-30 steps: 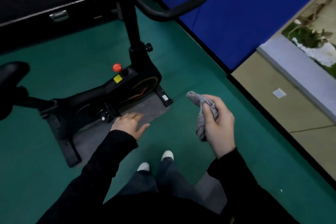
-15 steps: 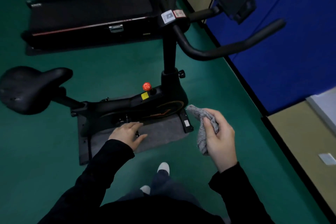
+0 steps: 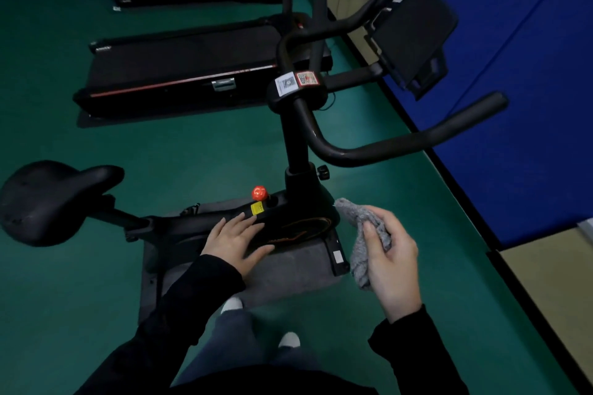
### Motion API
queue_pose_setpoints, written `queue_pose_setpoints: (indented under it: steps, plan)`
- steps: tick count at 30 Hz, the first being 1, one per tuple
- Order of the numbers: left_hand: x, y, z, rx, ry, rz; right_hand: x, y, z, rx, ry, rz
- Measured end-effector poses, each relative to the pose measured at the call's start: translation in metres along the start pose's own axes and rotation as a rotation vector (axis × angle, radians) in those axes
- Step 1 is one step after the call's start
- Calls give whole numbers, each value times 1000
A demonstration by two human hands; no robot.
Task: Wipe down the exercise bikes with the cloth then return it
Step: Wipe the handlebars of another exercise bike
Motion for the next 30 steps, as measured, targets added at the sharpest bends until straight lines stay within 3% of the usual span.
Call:
queue_pose_setpoints:
  steps: [7, 17, 24, 30]
  plan:
    - [-38, 42, -6, 94, -72, -144, -31, -13, 5, 22, 52, -67]
    - [-131, 92, 5, 162, -380, -96, -80, -67, 46, 157, 97, -353]
    - [-196, 142, 28, 221, -530, -94, -147, -126, 70, 609, 140, -377]
    - [-227, 170, -8, 276, -759, -210, -185, -176, 46, 932, -20, -229]
Point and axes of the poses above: each hand's wrist, its own x-axis away from the middle knuckle, its own y-axis out of the back of the hand, z = x × y, the point moved 6 cm from there along -x, towards the middle knuckle, and after that the axes turned 9 degrees about y, right-handed, at the moved point
